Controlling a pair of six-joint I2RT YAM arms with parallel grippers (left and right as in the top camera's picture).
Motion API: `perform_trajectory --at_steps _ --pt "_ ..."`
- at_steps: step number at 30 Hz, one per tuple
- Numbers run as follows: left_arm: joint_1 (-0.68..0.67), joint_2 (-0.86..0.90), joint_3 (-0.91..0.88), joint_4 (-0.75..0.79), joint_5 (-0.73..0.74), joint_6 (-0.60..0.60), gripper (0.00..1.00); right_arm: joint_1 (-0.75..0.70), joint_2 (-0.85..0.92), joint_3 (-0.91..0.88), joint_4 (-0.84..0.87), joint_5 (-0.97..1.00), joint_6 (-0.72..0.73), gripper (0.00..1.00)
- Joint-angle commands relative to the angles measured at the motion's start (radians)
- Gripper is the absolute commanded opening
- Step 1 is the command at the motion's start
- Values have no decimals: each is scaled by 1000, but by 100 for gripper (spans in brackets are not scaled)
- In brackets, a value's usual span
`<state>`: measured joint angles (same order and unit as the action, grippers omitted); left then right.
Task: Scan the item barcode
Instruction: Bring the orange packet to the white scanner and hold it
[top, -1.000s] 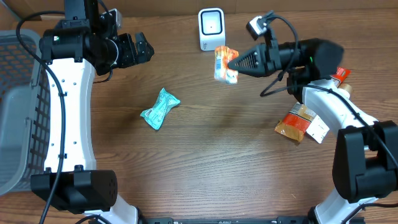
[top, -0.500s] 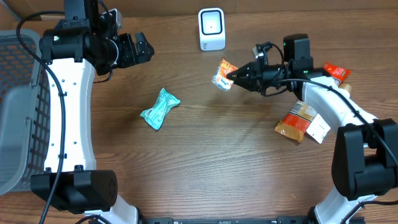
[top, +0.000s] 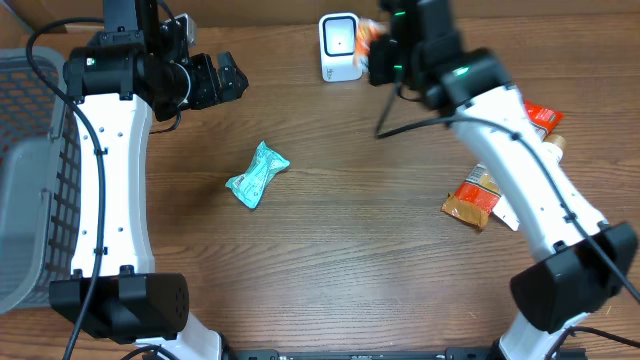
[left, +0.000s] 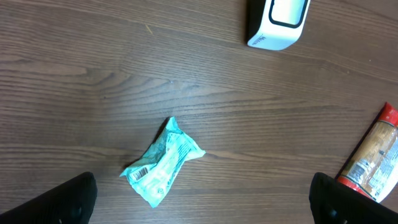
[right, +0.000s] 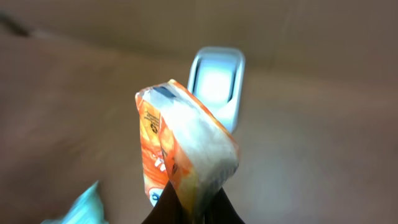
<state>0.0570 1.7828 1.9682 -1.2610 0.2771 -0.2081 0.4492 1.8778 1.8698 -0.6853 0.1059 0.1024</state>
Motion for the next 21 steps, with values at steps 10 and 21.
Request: perform_trajectory --at_steps 10,21 --pt "1 0 17 1 7 -9 100 58 335 9 749 455 -743 4" --pt "1 0 17 1 8 -9 100 55 528 9 834 371 -1233 4"
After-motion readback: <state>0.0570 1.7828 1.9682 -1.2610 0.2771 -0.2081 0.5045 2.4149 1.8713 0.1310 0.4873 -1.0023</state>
